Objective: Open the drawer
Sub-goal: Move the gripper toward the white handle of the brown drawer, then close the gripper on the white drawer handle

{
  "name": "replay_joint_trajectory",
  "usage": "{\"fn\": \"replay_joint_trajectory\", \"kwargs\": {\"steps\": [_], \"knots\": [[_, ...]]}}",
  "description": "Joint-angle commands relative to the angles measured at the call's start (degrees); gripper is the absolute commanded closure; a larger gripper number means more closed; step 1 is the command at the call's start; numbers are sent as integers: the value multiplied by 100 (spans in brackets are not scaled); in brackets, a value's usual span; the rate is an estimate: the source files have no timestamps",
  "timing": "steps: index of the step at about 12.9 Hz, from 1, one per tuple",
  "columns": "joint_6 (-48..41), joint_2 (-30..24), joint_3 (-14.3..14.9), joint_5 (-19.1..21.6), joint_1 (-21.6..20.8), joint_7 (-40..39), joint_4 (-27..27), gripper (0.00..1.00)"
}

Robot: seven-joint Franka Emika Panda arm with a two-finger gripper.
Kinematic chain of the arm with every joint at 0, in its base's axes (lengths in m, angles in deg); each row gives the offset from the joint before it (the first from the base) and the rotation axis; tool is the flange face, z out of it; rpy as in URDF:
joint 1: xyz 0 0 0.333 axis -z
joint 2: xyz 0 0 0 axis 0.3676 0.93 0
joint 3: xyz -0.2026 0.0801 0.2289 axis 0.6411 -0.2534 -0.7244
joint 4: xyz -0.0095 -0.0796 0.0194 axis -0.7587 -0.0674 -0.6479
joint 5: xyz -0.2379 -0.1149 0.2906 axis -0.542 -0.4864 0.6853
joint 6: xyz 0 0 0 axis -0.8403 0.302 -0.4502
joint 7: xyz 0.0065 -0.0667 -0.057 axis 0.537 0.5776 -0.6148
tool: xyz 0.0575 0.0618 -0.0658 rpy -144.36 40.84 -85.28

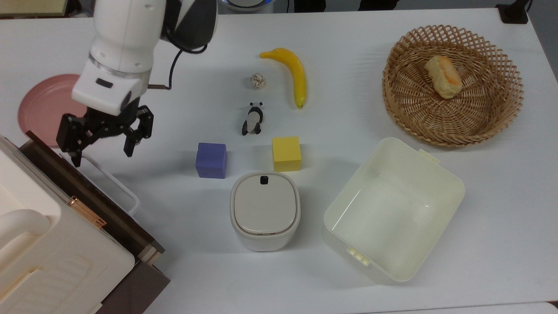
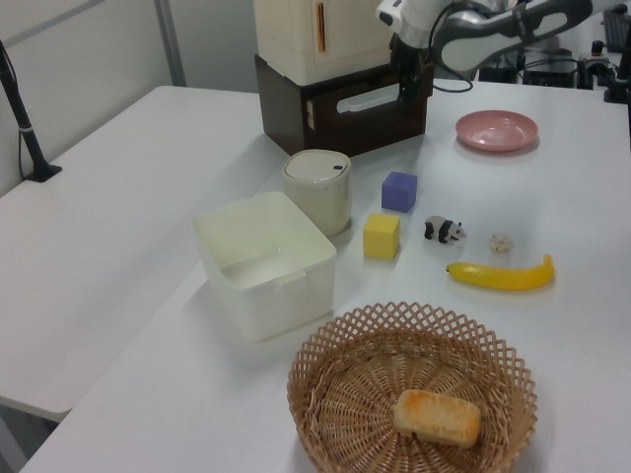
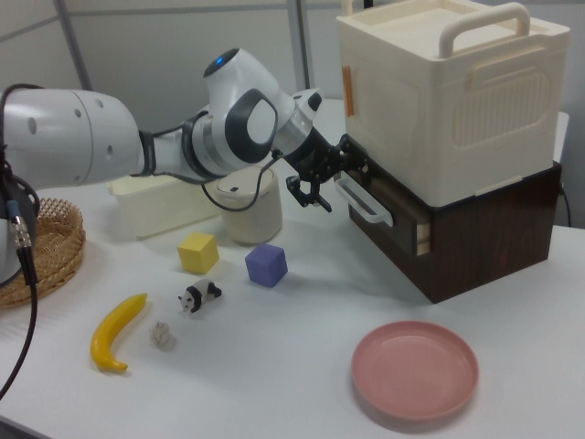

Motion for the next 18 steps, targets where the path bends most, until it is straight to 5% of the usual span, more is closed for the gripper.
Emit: {"fn": "replay_joint_trajectory", "kwargs": {"steps": [1,5,14,18], "knots": [[570,15,9,-747,17,-107,-282,3],[588,15,-17,-881,-35,-89,-361,3],[887,103,-35,-1408,-88,-89,-309,27],[913,156,-35,-1461,-70,-89,-309,28]]}}
